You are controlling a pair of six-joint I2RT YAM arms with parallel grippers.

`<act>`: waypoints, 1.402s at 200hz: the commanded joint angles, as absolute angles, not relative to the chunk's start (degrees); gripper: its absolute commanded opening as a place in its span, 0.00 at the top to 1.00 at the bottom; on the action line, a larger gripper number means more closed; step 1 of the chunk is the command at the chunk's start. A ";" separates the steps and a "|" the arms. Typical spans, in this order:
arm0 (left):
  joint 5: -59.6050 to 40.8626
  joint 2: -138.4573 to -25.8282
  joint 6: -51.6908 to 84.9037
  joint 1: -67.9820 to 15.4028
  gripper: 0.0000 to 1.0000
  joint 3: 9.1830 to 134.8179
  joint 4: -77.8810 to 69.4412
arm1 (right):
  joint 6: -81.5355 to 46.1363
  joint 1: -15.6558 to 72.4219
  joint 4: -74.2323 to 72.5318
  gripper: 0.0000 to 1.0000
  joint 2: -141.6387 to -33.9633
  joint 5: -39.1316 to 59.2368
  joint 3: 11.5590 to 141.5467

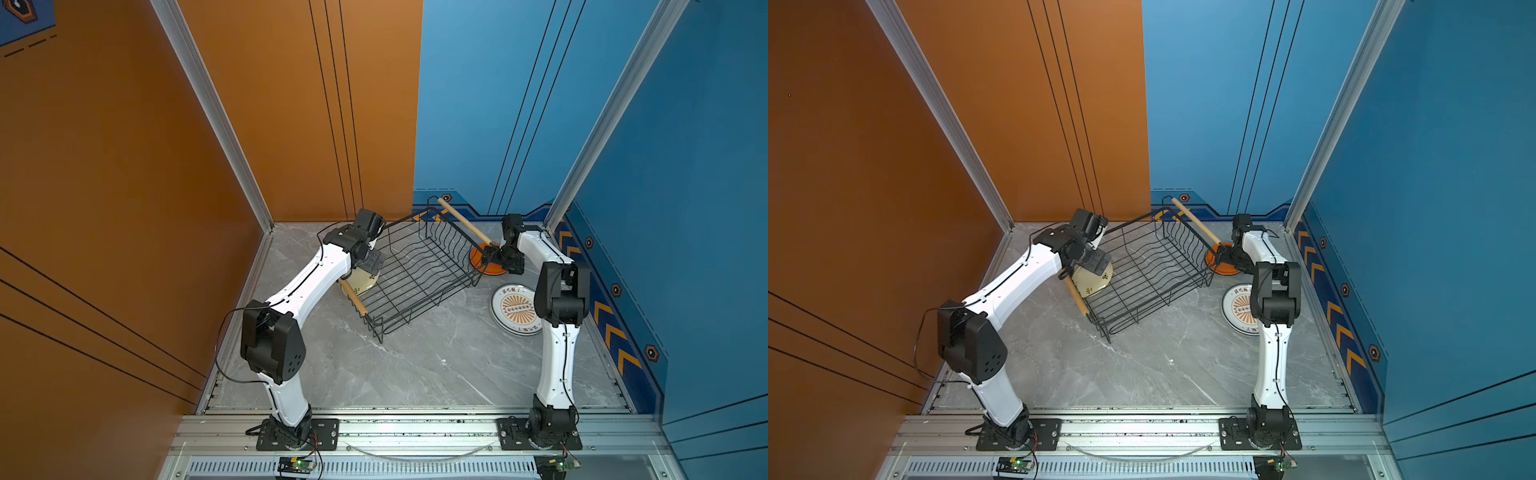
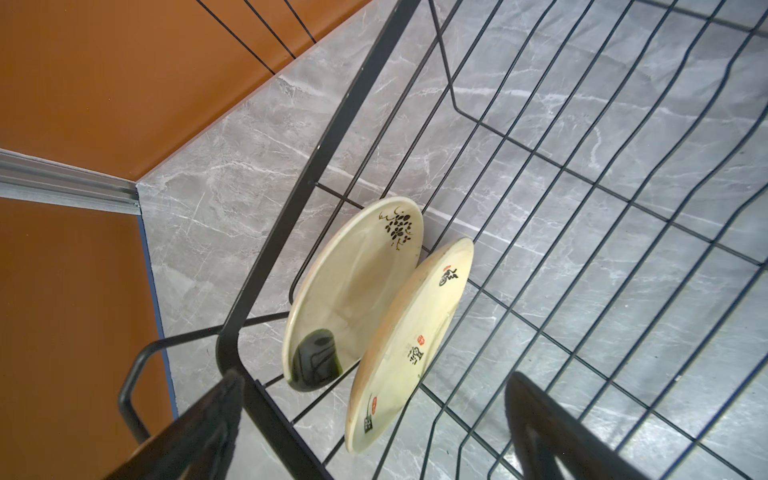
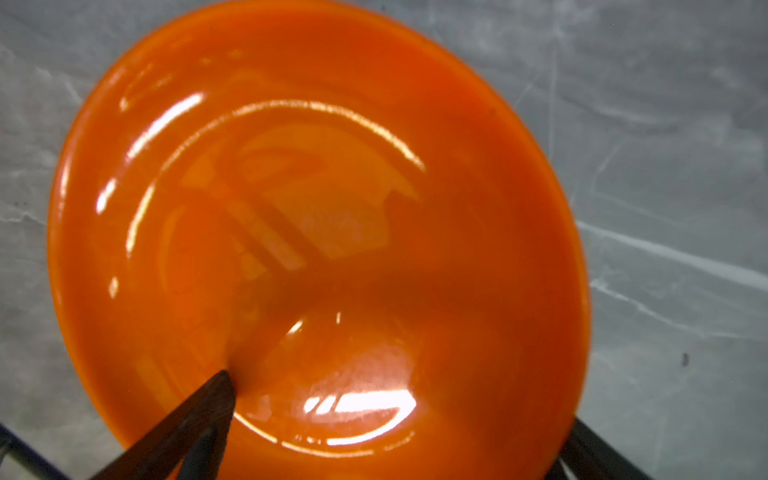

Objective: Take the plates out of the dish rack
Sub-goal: 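Release the orange plate with the right gripper while left reaches into the rack, then grasp the nearer cream plate in the rack with the left gripper while right withdraws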

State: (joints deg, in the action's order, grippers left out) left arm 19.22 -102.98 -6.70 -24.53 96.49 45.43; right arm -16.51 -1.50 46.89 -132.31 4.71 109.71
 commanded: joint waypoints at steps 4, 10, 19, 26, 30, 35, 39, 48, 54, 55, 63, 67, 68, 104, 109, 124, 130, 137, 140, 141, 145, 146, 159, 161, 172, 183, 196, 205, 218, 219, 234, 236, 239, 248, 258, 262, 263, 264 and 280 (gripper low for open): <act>20.43 -105.06 -8.24 -23.77 0.06 99.00 48.13 | -17.89 -3.06 44.80 0.00 -127.33 8.62 106.34; 20.51 -105.56 -8.31 -23.73 0.06 99.18 48.34 | -18.33 -3.53 44.08 0.00 -126.50 9.02 105.45; 20.32 -106.13 -8.48 -23.60 0.08 99.39 48.80 | -18.62 -4.06 43.24 0.00 -125.45 9.38 104.21; 20.05 -106.56 -8.73 -23.64 0.10 99.44 48.94 | -18.80 -4.43 42.87 0.00 -124.64 9.57 103.45; 20.02 -106.73 -8.70 -23.64 0.11 99.42 48.99 | -18.93 -4.68 42.62 0.00 -124.15 9.77 103.33; 20.07 -107.01 -8.71 -23.53 0.11 99.42 49.13 | -19.06 -4.89 42.34 0.00 -123.67 9.99 103.27; 19.92 -107.08 -8.69 -23.50 0.12 99.41 49.08 | -19.15 -5.07 42.03 0.00 -123.31 10.26 101.51; 19.43 -107.39 -8.70 -23.47 0.13 99.23 49.13 | -19.33 -5.40 41.69 0.00 -122.75 10.67 100.73; 19.17 -107.61 -8.75 -23.40 0.15 99.14 49.09 | -19.42 -5.52 41.51 0.00 -122.42 10.95 100.45; 19.16 -107.64 -8.77 -23.39 0.16 99.10 49.11 | -19.49 -5.53 41.43 0.00 -122.36 10.98 100.37; 18.85 -107.90 -8.62 -23.30 0.19 98.94 49.17 | -19.69 -5.71 41.23 0.00 -122.09 11.07 100.07; 18.59 -108.04 -8.68 -23.25 0.20 98.96 49.24 | -19.69 -5.76 41.14 0.00 -122.00 11.14 100.03; 18.57 -108.07 -8.69 -23.18 0.21 98.96 49.23 | -19.69 -5.78 41.18 0.00 -122.00 11.15 100.03; 17.48 -109.32 -8.75 -22.76 0.31 98.53 49.66 | -20.51 -6.33 40.28 0.00 -120.83 11.89 98.85; 17.45 -109.49 -8.64 -22.76 0.33 98.53 49.73 | -20.56 -6.48 40.04 0.00 -120.78 12.10 98.58; 17.02 -109.90 -8.64 -22.45 0.37 98.39 49.87 | -20.65 -6.75 39.90 0.00 -120.42 12.45 98.14; 16.62 -110.10 -8.62 -22.33 0.38 98.43 50.02 | -20.65 -6.80 39.77 0.00 -120.18 12.71 97.88; 16.24 -110.21 -8.53 -22.12 0.39 98.44 50.16 | -20.79 -6.91 39.58 0.00 -119.94 12.83 97.56; 16.19 -110.26 -8.55 -22.09 0.40 98.44 50.12 | -20.76 -6.95 39.48 0.00 -119.77 12.85 97.37; 16.18 -110.24 -8.49 -22.08 0.40 98.39 50.15 | -20.79 -6.99 39.43 0.00 -119.74 12.89 97.33; 16.00 -110.42 -8.48 -22.00 0.40 98.43 50.23 | -20.83 -7.03 39.25 0.00 -119.61 12.98 97.11; 15.87 -110.45 -8.51 -22.03 0.40 98.44 50.21 | -20.83 -7.03 39.23 0.00 -119.57 12.95 97.07; 15.52 -110.87 -8.70 -21.97 0.42 98.52 50.66 | -20.91 -7.15 38.98 0.00 -119.21 13.23 96.60; 15.44 -110.99 -8.70 -21.91 0.42 98.52 50.70 | -20.92 -7.19 38.95 0.00 -119.25 13.28 96.53; 14.85 -111.52 -9.03 -21.86 0.45 98.48 51.02 | -20.92 -7.20 38.85 0.00 -119.26 13.29 96.10; 14.42 -111.98 -9.14 -21.80 0.48 98.61 51.32 | -20.93 -7.29 38.67 0.00 -119.21 13.46 95.69; 13.91 -112.55 -9.14 -21.66 0.50 98.61 51.38 | -21.09 -7.38 38.09 0.00 -117.18 13.76 94.75; 13.92 -112.80 -9.14 -21.58 0.53 98.65 51.33 | -21.27 -7.51 37.51 0.00 -116.62 13.84 93.91; 13.84 -113.27 -9.10 -21.36 0.56 98.78 51.33 | -21.53 -7.80 36.85 0.00 -115.94 14.18 92.72; 13.82 -113.28 -9.07 -21.36 0.56 98.79 51.33 | -21.53 -7.81 36.80 0.00 -115.93 14.21 92.68; 13.62 -113.54 -9.14 -21.07 0.60 98.70 51.33 | -21.62 -8.12 36.10 0.00 -115.27 14.77 91.57; 13.62 -113.62 -9.21 -21.02 0.61 98.70 51.33 | -21.69 -8.16 36.05 0.00 -115.17 14.85 91.40; 13.54 -113.58 -9.15 -21.01 0.61 98.70 51.35 | -21.71 -8.29 35.87 0.00 -115.00 14.94 91.15; 13.62 -113.65 -9.23 -20.92 0.64 98.70 51.38 | -21.88 -8.48 35.39 0.00 -114.60 15.12 90.51; 13.54 -113.73 -9.40 -20.92 0.67 98.62 51.44 | -22.05 -8.65 34.95 0.00 -114.13 15.38 89.96; 13.57 -113.73 -9.49 -20.92 0.69 98.61 51.46 | -22.07 -8.70 34.83 0.00 -114.05 15.46 89.71; 13.55 -113.73 -9.49 -20.92 0.69 98.61 51.48 | -22.07 -8.75 34.82 0.00 -114.02 15.47 89.68; 13.59 -113.73 -9.53 -20.92 0.69 98.61 51.54 | -22.06 -8.77 34.77 0.00 -114.01 15.56 89.66; 13.88 -113.73 -9.66 -20.92 0.73 98.53 51.73 | -22.06 -8.83 34.59 0.00 -113.53 15.89 89.19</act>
State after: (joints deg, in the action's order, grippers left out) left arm 14.94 -113.12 -9.50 -21.30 98.10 49.82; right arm -21.08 -8.29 35.81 -115.66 14.83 90.52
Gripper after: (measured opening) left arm 0.294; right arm 0.999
